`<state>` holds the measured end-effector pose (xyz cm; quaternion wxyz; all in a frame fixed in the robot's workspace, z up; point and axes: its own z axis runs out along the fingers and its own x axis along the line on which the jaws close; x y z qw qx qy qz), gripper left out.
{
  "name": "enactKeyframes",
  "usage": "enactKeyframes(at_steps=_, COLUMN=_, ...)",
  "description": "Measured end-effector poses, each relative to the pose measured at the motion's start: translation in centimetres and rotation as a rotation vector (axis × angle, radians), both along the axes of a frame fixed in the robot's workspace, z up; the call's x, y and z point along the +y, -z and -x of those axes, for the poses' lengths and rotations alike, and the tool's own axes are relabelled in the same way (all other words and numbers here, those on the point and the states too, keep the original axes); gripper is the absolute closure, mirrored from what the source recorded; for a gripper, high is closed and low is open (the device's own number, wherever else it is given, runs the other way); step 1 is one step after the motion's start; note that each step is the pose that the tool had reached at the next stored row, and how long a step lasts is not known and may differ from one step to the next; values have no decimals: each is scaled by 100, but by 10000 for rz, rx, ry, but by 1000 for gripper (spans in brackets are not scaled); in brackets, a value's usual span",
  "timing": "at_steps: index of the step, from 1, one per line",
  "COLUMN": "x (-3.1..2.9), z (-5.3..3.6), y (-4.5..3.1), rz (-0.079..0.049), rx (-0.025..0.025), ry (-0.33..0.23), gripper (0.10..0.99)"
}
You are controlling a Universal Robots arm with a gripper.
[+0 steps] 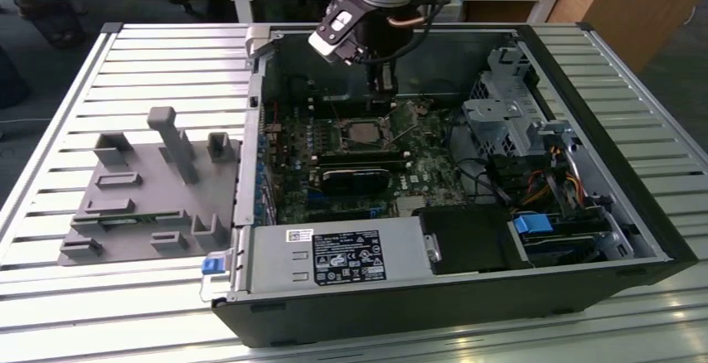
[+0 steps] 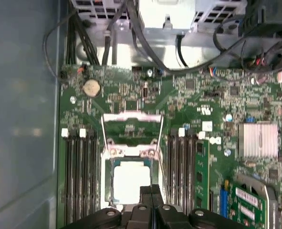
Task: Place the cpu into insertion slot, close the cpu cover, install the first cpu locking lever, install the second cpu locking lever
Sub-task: 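Close the cpu cover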
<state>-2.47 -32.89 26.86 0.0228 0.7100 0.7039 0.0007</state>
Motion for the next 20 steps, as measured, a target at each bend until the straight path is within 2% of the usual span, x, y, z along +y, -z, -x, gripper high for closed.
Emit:
enactKeyframes(at_steps=3, x=0, z=-82, y=3, rz=-2, rx=0, ry=-1, gripper=965)
enactKeyframes(at_steps=7, x=2, z=-127, y=8, rz=-1, rx=1, ry=-10, gripper=965)
enactKeyframes(at_steps=13, x=10, z=-139, y=14, rz=-231, rx=-22, ry=-53, gripper=965)
enactKeyframes(at_steps=20, x=67, z=-342, y=40, rz=-233, rx=-22, ry=-54, gripper=965)
